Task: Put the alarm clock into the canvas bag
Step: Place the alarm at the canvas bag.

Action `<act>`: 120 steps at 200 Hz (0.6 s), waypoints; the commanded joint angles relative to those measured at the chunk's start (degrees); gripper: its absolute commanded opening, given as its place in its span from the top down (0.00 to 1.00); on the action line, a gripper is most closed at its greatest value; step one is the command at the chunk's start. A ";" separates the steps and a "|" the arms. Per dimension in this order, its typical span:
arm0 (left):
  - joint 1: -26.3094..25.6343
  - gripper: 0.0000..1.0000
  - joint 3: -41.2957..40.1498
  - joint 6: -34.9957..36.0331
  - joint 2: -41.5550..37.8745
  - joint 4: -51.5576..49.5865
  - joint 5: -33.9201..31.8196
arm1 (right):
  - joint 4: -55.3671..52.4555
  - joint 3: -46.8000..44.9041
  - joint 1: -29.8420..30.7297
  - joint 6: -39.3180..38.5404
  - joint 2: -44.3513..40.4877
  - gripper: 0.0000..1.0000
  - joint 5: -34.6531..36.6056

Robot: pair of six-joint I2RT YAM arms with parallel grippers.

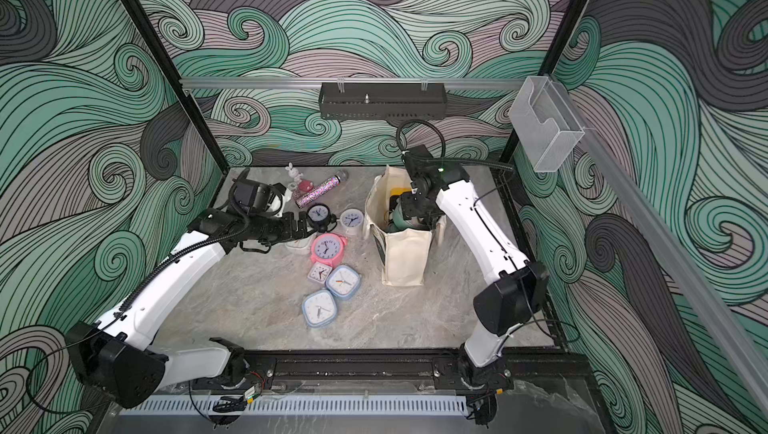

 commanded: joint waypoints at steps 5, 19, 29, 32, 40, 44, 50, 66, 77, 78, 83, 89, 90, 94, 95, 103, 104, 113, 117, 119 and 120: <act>0.67 0.01 -0.30 -0.36 0.04 -1.49 -0.23 | 2.45 -3.31 -0.72 2.35 0.58 0.33 -2.91; 0.76 0.01 -0.39 -0.39 0.14 -1.33 -0.19 | 4.28 -4.85 -1.00 3.30 0.52 0.33 -5.75; 0.85 0.01 -0.35 -0.41 0.33 -1.24 0.02 | 5.54 -5.49 -1.51 4.13 0.61 0.33 -8.30; 0.85 0.01 -0.31 -0.50 0.31 -1.23 0.03 | 6.07 -5.73 -1.70 4.34 0.65 0.33 -9.19; 0.94 0.01 -0.30 -0.67 0.50 -1.24 0.09 | 7.59 -6.29 -2.22 4.88 0.79 0.33 -11.25; 1.02 0.01 -0.30 -0.71 0.53 -1.16 0.10 | 8.29 -6.43 -2.49 5.06 1.02 0.33 -12.03; 1.18 0.01 -0.22 -0.98 0.61 -1.15 0.17 | 8.95 -6.23 -2.80 5.19 1.41 0.34 -13.00; 1.62 0.01 -0.21 -1.27 0.69 -1.15 0.29 | 11.11 -5.53 -3.00 4.66 1.84 0.34 -15.14; 1.99 0.01 -0.46 -1.73 0.83 -1.23 0.06 | 13.23 -5.33 -2.97 4.54 1.67 0.33 -15.51; 2.04 0.01 -0.51 -1.75 0.87 -1.23 0.05 | 13.35 -5.22 -2.94 4.53 1.69 0.33 -15.52; 2.28 0.01 -0.64 -2.10 0.99 -1.39 0.03 | 13.68 -4.73 -2.97 4.21 1.63 0.32 -15.51; 2.62 0.01 -0.80 -2.61 1.25 -1.92 -0.22 | 13.96 -3.92 -2.97 3.96 1.58 0.32 -15.50; 2.66 0.01 -0.81 -2.72 1.30 -2.02 -0.27 | 13.94 -3.77 -2.94 3.89 1.56 0.31 -15.47; 2.89 0.01 -0.90 -3.17 1.48 -2.47 -0.66 | 13.88 -3.28 -2.87 3.86 1.47 0.31 -15.35; 2.97 0.01 -0.95 -3.27 1.54 -2.56 -0.75 | 13.81 -3.14 -2.85 3.84 1.41 0.31 -15.31; 3.66 0.01 -1.14 -4.21 1.96 -3.81 -1.34 | 13.80 -2.65 -2.74 3.81 0.88 0.29 -15.14; 3.75 0.01 -1.16 -4.31 2.00 -3.97 -1.40 | 13.81 -2.56 -2.74 3.81 0.68 0.29 -15.07; 4.54 0.01 -1.47 -4.75 2.38 -5.23 -1.86 | 14.23 -2.76 -2.25 3.90 -0.94 0.24 -14.15; 4.87 0.01 -1.67 -4.83 2.60 -5.62 -2.17 | 14.45 -3.08 -2.07 3.98 -1.50 0.22 -13.69; 5.00 0.01 -1.81 -4.91 2.75 -5.87 -2.34 | 14.58 -3.20 -2.00 3.99 -1.88 0.21 -13.51; 5.04 0.01 -1.89 -4.97 2.75 -6.02 -2.52 | 14.60 -3.32 -1.93 3.94 -1.98 0.20 -13.42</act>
